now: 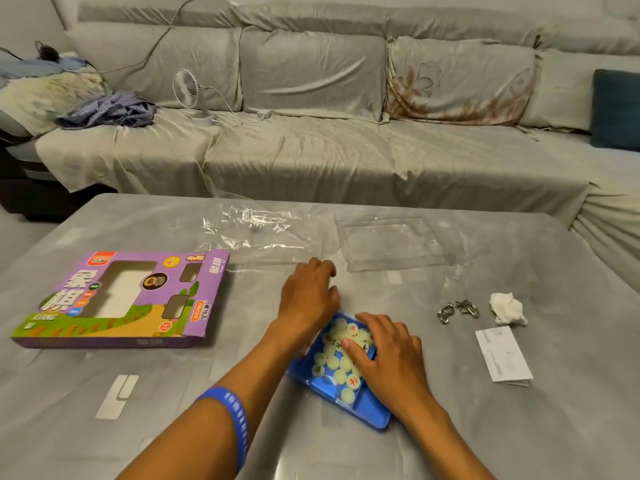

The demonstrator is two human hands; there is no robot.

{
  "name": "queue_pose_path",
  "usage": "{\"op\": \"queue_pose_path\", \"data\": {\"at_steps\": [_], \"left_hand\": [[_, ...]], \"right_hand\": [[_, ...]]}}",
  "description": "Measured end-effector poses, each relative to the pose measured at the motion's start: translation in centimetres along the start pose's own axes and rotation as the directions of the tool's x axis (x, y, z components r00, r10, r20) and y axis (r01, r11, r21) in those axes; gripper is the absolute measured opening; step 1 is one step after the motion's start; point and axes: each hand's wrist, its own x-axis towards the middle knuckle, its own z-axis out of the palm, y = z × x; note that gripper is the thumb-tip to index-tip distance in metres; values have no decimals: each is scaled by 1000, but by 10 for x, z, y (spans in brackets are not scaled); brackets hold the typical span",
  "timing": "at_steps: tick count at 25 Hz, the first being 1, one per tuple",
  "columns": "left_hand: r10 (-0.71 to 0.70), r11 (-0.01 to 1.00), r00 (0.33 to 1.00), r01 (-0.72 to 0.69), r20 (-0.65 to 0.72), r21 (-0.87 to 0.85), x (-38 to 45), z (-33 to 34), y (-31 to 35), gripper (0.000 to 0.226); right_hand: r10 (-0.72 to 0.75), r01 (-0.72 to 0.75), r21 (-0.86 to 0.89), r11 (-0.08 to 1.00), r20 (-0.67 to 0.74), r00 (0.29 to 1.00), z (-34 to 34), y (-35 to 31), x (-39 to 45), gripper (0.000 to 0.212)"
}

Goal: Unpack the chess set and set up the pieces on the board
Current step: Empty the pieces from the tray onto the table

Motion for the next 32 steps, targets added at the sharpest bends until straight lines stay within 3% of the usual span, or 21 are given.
{"op": "queue_pose_path", "data": {"at_steps": [3,5,9,11,13,21,25,29,32], "left_hand": [[65,991,983,-83,170,104,49,28,12,48],[31,985,970,-71,241,159,64,39,17,51],[-95,908,993,116,-71,402,37,15,-27,48],[-297,812,942,336,-157,477,1,-11,-76,60],[-437,750,880,471,-187,465,-37,-35,-122,66],[-372,828,928,328,9,455,-59,-95,-213,71],[-329,750,942,213,73,627,-40,-122,-254,71],[-501,641,865,341,37,688,-22,-129,-269,62],[-510,638,859,413,-46,650,-21,-123,-252,81]], "right_hand": [[-7,6,-54,999,-19,1000,-1,6,7,69],[2,-4,-57,998,-34,999,-4,13,15,62],[13,-15,-45,999,-37,999,-2,22,18,55],[22,-23,-24,999,-25,999,0,20,19,55],[27,-27,-23,999,-4,1000,3,16,18,55],[32,-32,2,999,18,999,0,8,15,52],[27,-27,12,1000,1,1000,1,8,17,52],[20,-20,12,1000,0,1000,2,11,18,53],[12,-12,19,1000,19,1000,3,12,18,53]]}}
